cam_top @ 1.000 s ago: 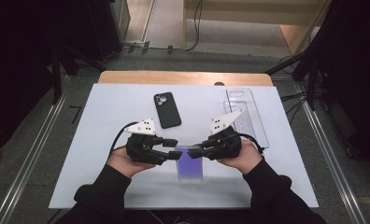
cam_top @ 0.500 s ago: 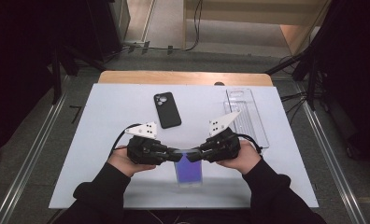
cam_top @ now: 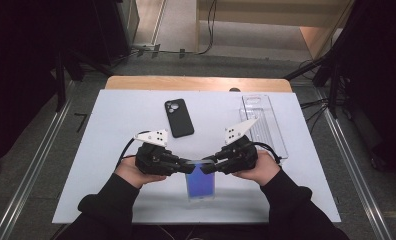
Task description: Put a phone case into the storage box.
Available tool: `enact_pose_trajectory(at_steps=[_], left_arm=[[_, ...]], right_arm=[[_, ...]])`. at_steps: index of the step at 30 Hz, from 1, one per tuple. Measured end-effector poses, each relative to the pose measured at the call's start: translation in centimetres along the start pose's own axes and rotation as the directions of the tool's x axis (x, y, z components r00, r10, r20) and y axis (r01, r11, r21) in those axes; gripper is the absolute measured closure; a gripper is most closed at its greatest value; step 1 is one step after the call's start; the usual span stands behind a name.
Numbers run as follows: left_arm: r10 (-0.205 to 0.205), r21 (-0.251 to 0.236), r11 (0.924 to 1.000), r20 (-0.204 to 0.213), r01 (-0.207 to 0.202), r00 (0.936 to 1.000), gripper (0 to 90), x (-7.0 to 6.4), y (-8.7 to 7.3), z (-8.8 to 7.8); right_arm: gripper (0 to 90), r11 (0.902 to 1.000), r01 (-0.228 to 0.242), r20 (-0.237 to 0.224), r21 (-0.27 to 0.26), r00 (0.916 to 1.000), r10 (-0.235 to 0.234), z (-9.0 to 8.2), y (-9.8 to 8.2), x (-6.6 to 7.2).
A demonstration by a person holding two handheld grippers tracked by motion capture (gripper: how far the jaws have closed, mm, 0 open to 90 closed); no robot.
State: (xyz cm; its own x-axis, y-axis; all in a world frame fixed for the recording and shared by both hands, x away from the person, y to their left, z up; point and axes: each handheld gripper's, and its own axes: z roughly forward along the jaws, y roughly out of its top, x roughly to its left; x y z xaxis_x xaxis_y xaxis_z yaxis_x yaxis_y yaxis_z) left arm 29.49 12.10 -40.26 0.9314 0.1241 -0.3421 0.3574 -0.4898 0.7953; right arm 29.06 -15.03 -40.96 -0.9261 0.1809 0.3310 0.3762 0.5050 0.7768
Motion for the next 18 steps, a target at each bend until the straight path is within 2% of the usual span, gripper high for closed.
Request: enact_pose_trajectory(at_steps=[1, 3, 5, 7, 12, 14, 17, 18], left_arm=[[0.0, 0.0, 1.0, -0.007, 0.0, 1.0, 81.6, 0.0, 0.0, -0.1], [-0.014, -0.006, 0.9999, -0.02, 0.014, 0.9997, 81.6, 0.0, 0.1, -0.4], [-0.023, -0.009, 0.9997, -0.024, 0.023, 0.9994, 81.6, 0.1, 0.1, -0.5], [-0.042, -0.015, 0.999, -0.035, 0.041, 0.9985, 81.6, 0.2, 0.1, -0.8], [-0.078, -0.031, 0.9967, -0.087, 0.075, 0.9931, 81.5, 0.4, 0.2, -1.4], [-0.112, -0.038, 0.9934, -0.092, 0.109, 0.9895, 81.4, 0.5, 0.4, -1.6], [-0.138, -0.054, 0.9897, -0.115, 0.133, 0.9837, 81.4, 0.6, 0.4, -1.9], [-0.143, -0.055, 0.9891, -0.126, 0.136, 0.9817, 81.4, 0.6, 0.5, -2.0]], right_arm=[[61.3, 0.9999, -0.013, -0.008, 0.002, 0.9999, 0.013, 0.0, -0.1, -0.1], [47.9, 0.9997, -0.014, 0.022, -0.02, 0.9997, 0.014, 0.0, -0.1, 0.1], [45.5, 0.9996, -0.016, 0.022, -0.025, 0.9996, 0.016, 0.0, -0.1, 0.0], [35.4, 0.9989, -0.011, 0.044, -0.045, 0.9989, 0.013, -0.1, -0.2, -0.1], [27.7, 0.996, -0.038, 0.054, -0.081, 0.9976, 0.042, -0.3, -0.5, -0.4], [25.2, 0.9937, -0.051, 0.063, -0.099, 0.9964, 0.058, -0.4, -0.6, -0.6], [15.8, 0.9929, -0.054, 0.103, -0.105, 0.9925, 0.065, -0.4, -0.6, -0.6], [15.5, 0.9925, -0.064, 0.105, -0.104, 0.9916, 0.075, -0.4, -0.6, -0.6]])
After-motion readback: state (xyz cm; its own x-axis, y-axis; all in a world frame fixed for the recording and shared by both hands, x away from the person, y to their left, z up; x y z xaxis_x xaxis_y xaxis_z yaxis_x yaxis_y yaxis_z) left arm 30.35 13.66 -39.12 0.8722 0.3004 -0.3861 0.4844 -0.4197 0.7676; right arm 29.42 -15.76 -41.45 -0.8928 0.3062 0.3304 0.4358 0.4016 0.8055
